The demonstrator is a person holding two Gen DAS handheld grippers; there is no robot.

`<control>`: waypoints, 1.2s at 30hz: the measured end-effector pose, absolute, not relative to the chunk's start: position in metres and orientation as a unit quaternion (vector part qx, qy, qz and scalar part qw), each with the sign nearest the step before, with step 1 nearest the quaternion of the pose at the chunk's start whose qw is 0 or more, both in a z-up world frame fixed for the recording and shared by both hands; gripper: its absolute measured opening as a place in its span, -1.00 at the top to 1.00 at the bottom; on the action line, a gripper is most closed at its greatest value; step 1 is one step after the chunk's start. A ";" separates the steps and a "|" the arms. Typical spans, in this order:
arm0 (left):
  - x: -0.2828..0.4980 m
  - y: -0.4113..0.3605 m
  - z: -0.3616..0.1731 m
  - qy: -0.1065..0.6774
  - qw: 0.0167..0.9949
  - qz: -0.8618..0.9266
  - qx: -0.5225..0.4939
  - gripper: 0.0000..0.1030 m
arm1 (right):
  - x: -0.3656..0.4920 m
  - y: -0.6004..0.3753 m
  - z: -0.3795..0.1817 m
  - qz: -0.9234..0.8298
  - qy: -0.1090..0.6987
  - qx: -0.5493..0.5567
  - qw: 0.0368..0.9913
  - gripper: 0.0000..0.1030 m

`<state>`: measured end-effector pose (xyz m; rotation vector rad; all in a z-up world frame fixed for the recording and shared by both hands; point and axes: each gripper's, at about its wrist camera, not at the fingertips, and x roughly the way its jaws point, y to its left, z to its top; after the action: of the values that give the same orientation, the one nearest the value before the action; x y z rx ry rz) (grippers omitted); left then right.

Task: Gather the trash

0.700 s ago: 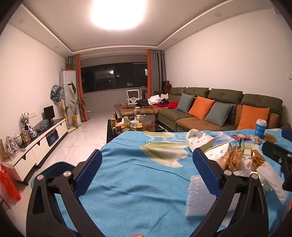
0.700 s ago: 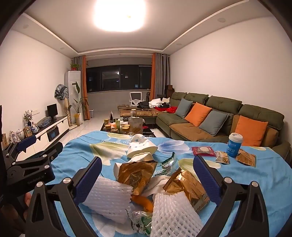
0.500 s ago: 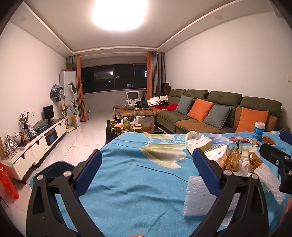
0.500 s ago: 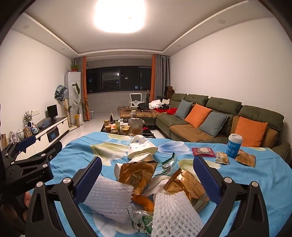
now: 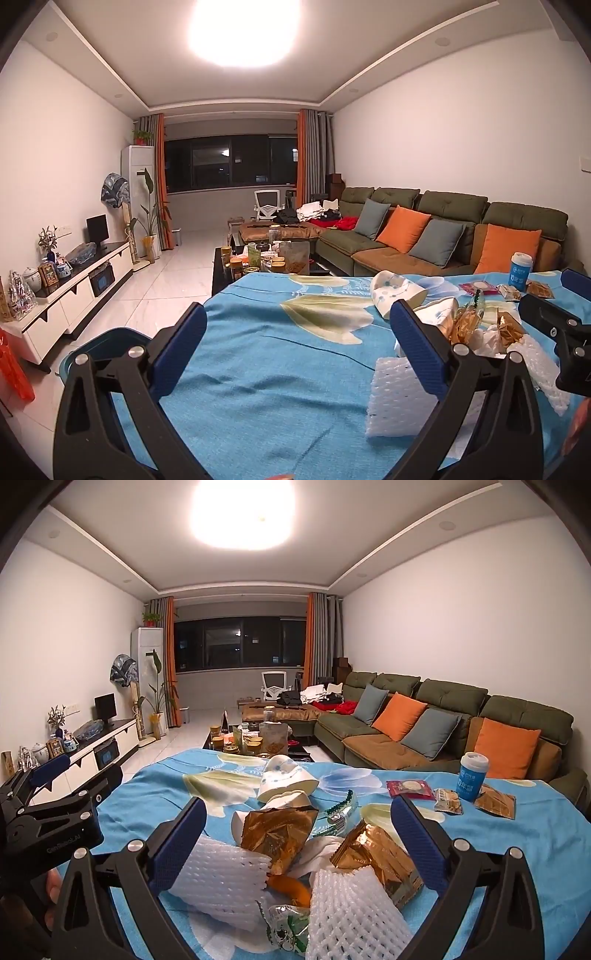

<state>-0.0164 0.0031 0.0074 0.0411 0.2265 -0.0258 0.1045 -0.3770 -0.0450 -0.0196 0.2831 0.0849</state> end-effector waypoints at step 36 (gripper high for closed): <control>-0.016 -0.001 0.007 0.102 0.995 -0.015 0.018 -0.90 | 0.106 -0.383 -0.051 0.040 0.133 -0.006 0.990 -0.87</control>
<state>-0.0161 -0.0012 0.0065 0.0365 0.2038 -0.0293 0.1062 -0.3828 -0.0507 -0.0113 0.2674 0.0800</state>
